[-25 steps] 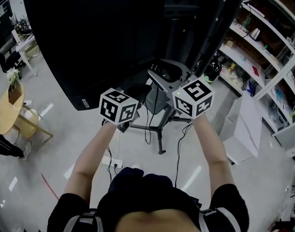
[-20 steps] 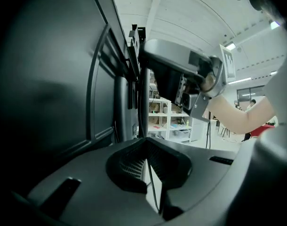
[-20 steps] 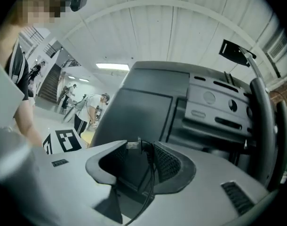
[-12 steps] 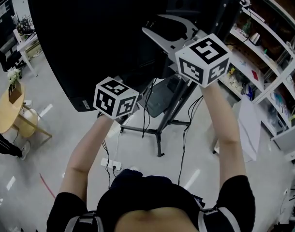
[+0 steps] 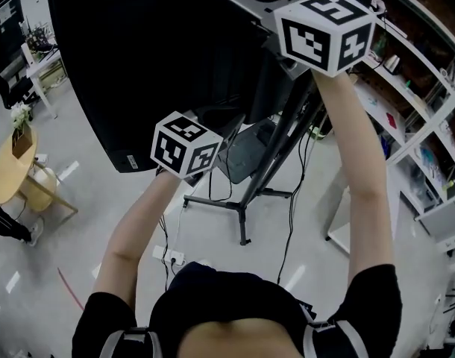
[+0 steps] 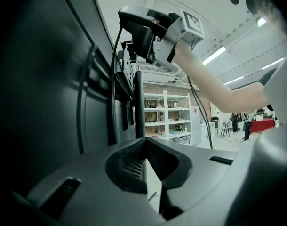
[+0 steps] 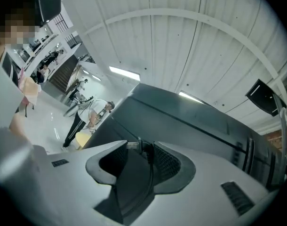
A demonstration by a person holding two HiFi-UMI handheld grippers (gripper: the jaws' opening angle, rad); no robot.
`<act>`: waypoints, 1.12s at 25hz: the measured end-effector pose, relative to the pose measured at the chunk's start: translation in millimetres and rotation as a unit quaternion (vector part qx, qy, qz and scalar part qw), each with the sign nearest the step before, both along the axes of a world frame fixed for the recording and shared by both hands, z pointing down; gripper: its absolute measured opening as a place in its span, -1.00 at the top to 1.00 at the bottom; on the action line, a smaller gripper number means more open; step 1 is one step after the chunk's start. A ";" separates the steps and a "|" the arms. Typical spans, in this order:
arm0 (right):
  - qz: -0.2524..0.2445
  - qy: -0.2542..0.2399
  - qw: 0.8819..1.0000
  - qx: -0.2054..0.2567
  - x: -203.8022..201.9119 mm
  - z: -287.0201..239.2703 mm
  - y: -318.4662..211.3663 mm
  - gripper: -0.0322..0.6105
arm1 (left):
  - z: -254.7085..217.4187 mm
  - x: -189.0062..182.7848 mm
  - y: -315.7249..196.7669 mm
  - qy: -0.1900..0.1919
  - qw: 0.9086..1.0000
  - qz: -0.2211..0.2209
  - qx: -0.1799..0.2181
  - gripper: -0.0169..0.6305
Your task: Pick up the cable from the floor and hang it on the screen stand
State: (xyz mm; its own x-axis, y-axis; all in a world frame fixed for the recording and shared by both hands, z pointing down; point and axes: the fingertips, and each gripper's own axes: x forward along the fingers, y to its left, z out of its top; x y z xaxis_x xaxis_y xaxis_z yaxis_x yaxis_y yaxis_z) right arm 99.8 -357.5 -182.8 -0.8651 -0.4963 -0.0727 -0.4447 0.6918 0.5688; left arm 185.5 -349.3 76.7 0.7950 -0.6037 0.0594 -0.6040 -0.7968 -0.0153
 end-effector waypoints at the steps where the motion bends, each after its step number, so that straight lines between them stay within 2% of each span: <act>1: -0.002 -0.006 1.000 -0.002 0.5 -7.4 -0.9 0.32 | 1.5 1.0 -3.0 -0.001 1.000 0.000 -0.001 0.94; 8: 0.003 -0.031 1.000 -0.007 6.8 -73.2 -24.3 0.32 | -24.8 -4.2 -30.3 -0.003 1.000 0.000 -0.010 0.94; 11: 0.000 -0.045 0.999 -0.010 9.1 -79.8 -27.7 0.32 | -14.8 -5.3 -38.3 -0.004 1.000 0.000 -0.008 0.94; 15: 0.005 -0.044 0.999 0.012 11.5 -84.9 -26.8 0.32 | -1.5 1.2 -48.0 -0.007 1.000 -0.001 0.006 0.94; 24: 0.039 -0.043 0.997 0.043 27.7 -92.2 -40.3 0.33 | 10.4 17.3 -69.5 0.002 1.000 0.011 0.013 0.94; 28: 0.061 -0.059 0.995 0.057 48.6 -125.5 -56.5 0.32 | -13.8 25.9 -86.4 0.005 0.999 0.023 0.024 0.94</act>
State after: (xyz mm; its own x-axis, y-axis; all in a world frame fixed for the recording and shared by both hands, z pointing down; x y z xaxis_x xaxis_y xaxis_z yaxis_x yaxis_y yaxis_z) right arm 148.4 -414.0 -308.3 -0.7808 -0.5804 -0.2315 -0.5898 0.5622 0.5797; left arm 211.4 -435.7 62.9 0.8224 -0.5684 0.0235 -0.5670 -0.8223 -0.0474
